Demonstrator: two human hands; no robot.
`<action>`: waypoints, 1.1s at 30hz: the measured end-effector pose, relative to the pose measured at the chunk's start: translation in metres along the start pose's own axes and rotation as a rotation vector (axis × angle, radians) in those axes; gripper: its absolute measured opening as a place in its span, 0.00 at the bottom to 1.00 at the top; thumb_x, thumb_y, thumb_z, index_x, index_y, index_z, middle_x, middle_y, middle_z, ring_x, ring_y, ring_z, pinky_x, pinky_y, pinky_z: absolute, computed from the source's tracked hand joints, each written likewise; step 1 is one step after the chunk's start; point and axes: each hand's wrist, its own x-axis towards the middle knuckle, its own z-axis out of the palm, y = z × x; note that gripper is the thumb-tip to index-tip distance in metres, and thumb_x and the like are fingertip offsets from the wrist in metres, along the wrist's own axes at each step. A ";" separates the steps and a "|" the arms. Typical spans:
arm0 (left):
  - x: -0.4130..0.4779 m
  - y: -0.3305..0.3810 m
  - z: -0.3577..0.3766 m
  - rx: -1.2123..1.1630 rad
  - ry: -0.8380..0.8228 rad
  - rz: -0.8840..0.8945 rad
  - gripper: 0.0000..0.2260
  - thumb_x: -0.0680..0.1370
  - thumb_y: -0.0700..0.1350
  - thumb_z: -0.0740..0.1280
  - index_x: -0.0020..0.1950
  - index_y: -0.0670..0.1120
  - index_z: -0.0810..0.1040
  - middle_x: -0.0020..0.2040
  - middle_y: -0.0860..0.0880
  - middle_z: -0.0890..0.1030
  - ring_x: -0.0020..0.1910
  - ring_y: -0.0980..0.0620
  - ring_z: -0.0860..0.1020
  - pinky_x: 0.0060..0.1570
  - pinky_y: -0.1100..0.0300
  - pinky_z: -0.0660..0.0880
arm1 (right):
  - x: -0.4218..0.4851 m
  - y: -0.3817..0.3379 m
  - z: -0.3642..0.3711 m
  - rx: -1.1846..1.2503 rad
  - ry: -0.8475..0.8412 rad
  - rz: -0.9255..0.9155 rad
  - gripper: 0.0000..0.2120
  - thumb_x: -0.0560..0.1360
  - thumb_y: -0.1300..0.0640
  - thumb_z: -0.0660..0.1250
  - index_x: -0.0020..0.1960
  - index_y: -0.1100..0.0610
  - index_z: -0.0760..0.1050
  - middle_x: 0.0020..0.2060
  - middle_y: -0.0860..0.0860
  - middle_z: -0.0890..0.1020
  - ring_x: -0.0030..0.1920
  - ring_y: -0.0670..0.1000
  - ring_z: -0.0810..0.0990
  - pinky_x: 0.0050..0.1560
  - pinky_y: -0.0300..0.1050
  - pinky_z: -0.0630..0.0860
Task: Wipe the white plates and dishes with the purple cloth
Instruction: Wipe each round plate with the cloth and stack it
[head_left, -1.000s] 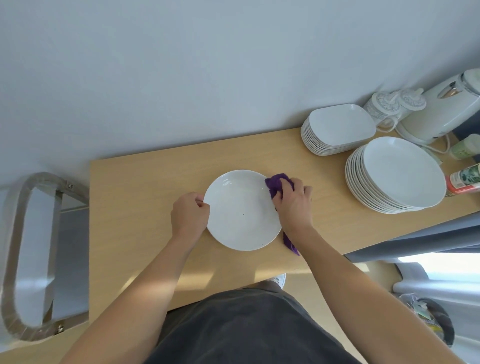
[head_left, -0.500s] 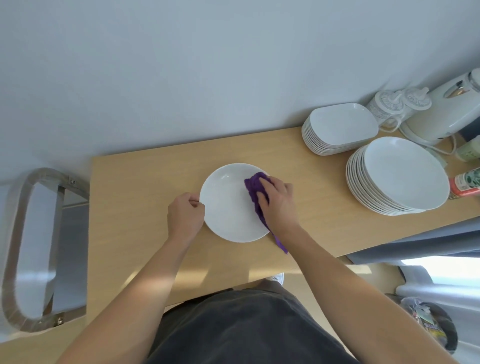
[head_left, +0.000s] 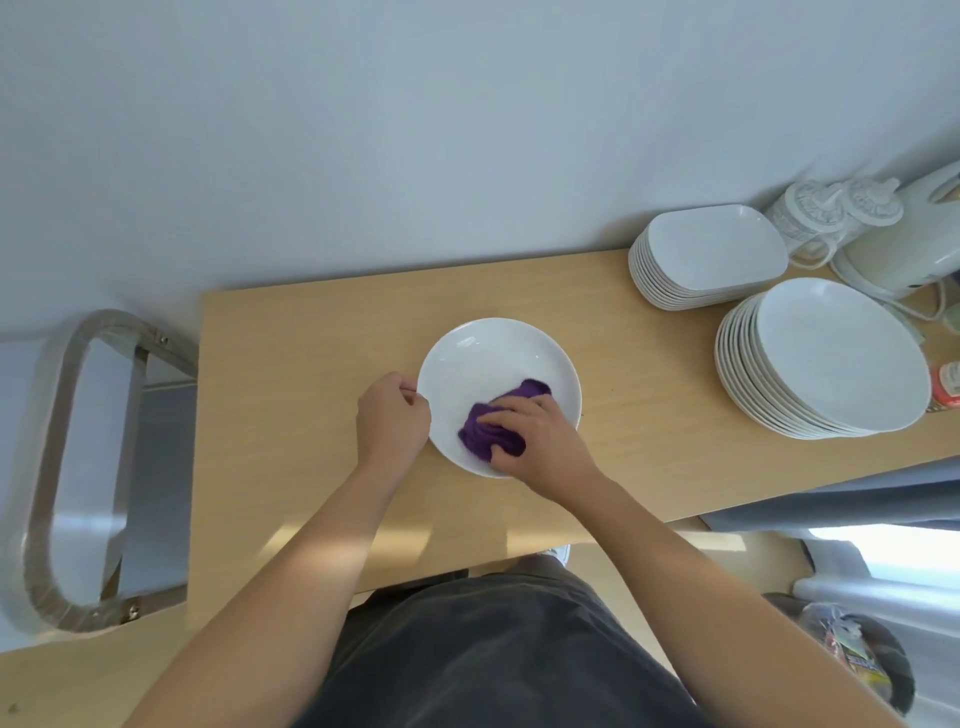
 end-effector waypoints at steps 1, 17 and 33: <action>0.000 0.000 0.000 0.005 0.000 0.006 0.10 0.73 0.35 0.61 0.47 0.42 0.80 0.42 0.48 0.82 0.42 0.48 0.79 0.37 0.58 0.72 | -0.006 0.000 0.000 -0.023 -0.010 -0.027 0.18 0.73 0.51 0.70 0.63 0.49 0.80 0.63 0.44 0.79 0.59 0.52 0.71 0.60 0.45 0.73; -0.011 0.010 0.010 0.217 0.066 0.072 0.15 0.75 0.36 0.62 0.61 0.44 0.75 0.56 0.46 0.76 0.52 0.42 0.77 0.44 0.51 0.74 | -0.013 0.050 -0.056 0.003 0.258 0.417 0.16 0.75 0.53 0.64 0.62 0.52 0.77 0.55 0.50 0.78 0.56 0.54 0.69 0.52 0.51 0.74; -0.099 0.008 0.080 0.636 -0.235 0.493 0.17 0.78 0.33 0.63 0.64 0.44 0.80 0.68 0.48 0.75 0.67 0.46 0.72 0.57 0.51 0.77 | -0.042 0.066 -0.083 0.497 0.326 0.200 0.09 0.70 0.52 0.60 0.46 0.48 0.77 0.40 0.42 0.80 0.45 0.57 0.82 0.50 0.59 0.78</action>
